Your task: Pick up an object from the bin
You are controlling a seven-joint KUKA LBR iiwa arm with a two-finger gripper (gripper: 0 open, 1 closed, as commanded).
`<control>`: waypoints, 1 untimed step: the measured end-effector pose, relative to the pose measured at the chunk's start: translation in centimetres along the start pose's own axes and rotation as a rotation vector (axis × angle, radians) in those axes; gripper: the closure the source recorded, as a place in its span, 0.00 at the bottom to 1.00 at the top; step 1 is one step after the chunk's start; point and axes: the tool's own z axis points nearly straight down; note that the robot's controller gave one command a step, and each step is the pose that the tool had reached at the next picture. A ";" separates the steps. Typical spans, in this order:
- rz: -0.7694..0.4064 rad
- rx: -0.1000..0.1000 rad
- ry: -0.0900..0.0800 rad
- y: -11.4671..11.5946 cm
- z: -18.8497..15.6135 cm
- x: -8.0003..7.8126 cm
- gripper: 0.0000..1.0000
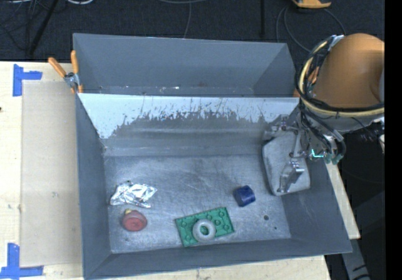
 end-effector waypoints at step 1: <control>-0.038 -0.001 0.005 3.1 10.7 5.8 0.00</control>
Offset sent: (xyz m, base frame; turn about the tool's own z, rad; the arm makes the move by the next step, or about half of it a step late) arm -0.0547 0.0300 -0.1016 -0.0366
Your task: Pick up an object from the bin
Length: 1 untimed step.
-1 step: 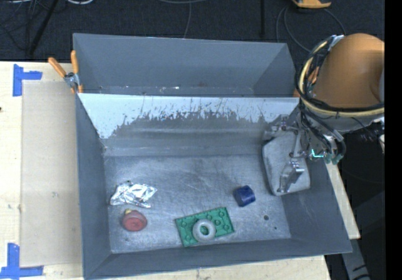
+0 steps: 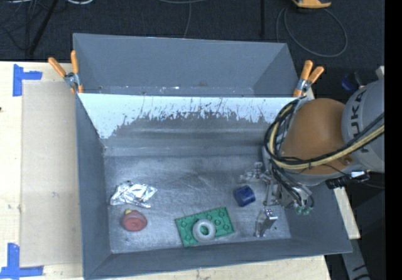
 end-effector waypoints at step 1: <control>-0.003 0.003 -0.010 -0.1 -0.4 -0.3 1.00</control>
Offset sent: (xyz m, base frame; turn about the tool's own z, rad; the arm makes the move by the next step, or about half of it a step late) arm 0.0000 0.0000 0.0000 0.0000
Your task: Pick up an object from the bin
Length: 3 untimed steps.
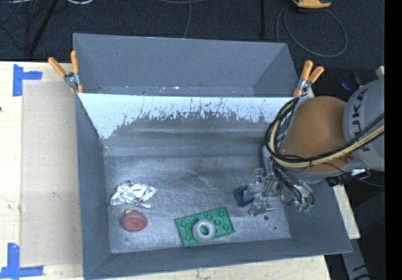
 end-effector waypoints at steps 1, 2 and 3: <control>0.020 0.001 -0.011 0.1 -12.3 -0.4 1.00; 0.018 0.000 -0.002 0.1 -11.9 -0.3 0.00; -0.071 -0.002 0.008 3.5 -0.4 1.6 0.00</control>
Offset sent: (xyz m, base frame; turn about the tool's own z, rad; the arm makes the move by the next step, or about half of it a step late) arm 0.0024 0.0012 0.1195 0.0225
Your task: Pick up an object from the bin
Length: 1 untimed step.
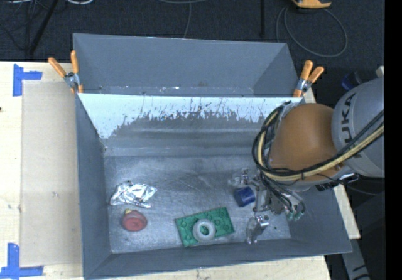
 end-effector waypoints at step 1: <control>0.019 0.007 -0.052 3.0 4.6 0.1 0.00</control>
Offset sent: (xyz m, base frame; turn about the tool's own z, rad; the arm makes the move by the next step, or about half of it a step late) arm -0.0161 0.0292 -0.0500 0.0181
